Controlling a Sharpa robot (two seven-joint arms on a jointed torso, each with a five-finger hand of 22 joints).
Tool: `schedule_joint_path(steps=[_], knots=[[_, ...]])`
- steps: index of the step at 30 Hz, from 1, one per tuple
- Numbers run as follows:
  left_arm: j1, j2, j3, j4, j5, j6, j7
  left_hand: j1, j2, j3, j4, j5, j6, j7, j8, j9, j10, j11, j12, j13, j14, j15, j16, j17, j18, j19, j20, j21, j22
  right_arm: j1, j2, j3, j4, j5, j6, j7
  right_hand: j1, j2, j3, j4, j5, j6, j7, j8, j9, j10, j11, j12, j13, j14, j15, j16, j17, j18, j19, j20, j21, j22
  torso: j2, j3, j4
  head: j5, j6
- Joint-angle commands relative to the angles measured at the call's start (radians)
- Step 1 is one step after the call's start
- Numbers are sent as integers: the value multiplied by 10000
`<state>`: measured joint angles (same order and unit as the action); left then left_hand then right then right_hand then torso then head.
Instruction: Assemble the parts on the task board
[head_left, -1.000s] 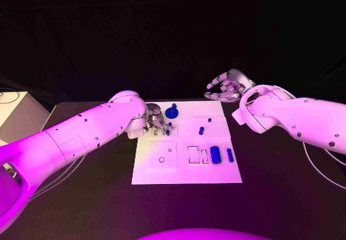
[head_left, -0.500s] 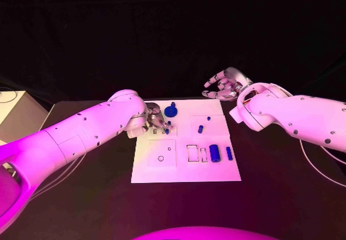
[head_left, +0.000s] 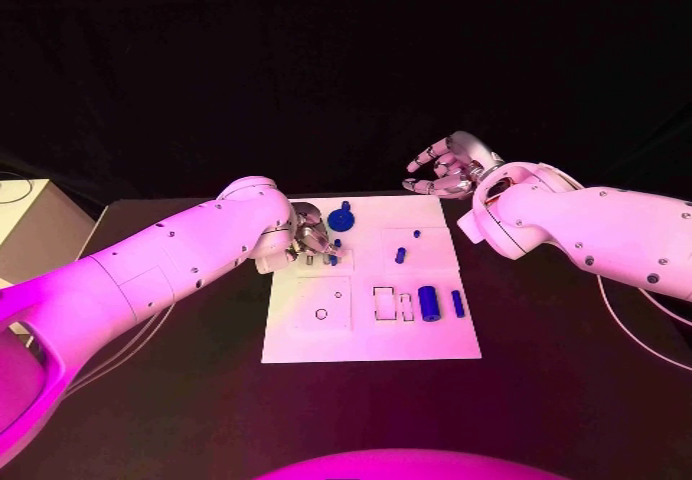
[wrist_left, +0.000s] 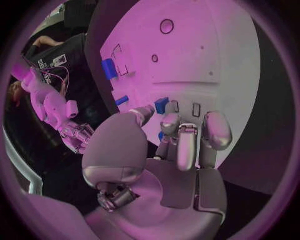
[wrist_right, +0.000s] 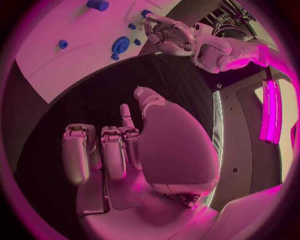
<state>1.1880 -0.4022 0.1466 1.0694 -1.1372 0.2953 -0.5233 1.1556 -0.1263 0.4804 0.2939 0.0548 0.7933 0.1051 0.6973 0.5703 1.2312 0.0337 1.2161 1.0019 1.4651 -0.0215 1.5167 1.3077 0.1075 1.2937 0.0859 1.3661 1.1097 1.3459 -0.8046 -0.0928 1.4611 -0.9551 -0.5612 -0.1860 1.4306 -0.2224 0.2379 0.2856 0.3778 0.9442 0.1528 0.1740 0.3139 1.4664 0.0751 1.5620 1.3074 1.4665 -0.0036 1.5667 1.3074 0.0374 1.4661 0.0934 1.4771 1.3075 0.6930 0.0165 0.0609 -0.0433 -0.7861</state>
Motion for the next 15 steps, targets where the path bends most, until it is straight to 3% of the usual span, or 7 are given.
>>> schedule_joint_path(steps=[1,15], knots=[[8,47,-2,-42,173,118,35,99,-25,61,-15,-34,-76,-23,63,16,1,-48,48,18,644,-87,65,1623,-115,39,-61,47,9,-8,12,6,-3,-114,142,29,51,8,52,-28,36,-30,48,37,13,918,-14,-29,2528,1033,5,27,2596,-88,640,24,-36,1608,4,6,5,-3,-30],[7,96,-34,-192,271,219,41,85,-56,133,-8,-36,-48,-31,104,72,37,-53,82,59,663,-91,88,1668,-119,46,-61,57,25,-29,35,6,-20,-115,155,37,45,8,72,-27,63,-35,49,41,14,920,-13,-27,2529,1030,6,22,2580,-86,636,25,-45,1600,-14,11,22,-11,-158]])
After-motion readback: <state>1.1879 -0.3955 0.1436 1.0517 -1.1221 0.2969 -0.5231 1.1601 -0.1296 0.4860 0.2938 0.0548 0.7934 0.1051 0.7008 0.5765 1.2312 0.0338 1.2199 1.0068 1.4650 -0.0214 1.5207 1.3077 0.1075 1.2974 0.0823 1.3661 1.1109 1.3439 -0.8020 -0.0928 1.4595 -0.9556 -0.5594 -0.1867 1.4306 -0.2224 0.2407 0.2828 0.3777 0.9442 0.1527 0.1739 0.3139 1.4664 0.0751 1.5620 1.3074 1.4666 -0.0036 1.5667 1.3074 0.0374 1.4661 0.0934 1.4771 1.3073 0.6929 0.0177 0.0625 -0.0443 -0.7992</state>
